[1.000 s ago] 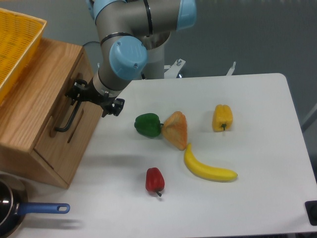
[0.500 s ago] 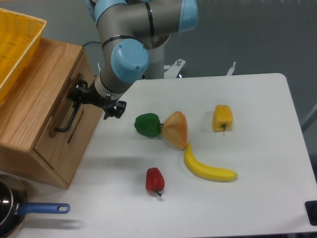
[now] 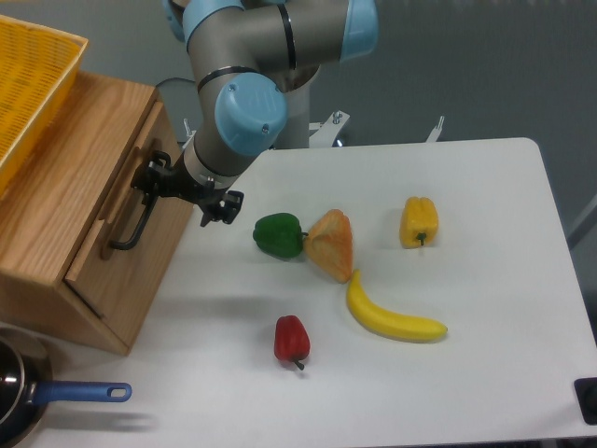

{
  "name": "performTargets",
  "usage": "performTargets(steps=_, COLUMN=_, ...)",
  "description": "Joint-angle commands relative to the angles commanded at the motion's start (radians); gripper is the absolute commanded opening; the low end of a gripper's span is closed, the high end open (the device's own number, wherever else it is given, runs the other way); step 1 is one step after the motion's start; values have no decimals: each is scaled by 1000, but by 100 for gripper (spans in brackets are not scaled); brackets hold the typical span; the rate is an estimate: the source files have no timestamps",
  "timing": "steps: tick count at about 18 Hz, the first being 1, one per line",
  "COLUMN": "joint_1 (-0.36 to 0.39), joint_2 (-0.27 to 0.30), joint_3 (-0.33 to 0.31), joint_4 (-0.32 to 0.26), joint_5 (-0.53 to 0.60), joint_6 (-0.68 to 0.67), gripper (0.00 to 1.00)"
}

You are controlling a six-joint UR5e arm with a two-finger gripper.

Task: Slide open the top drawer
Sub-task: 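Pull the drawer handle outward away from the cabinet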

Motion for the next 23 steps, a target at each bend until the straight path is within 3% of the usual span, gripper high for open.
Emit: performTargets(steps=23, joint_1=41, joint_2=6, joint_3=14, joint_4=5, joint_5=6, joint_6=2, gripper=100)
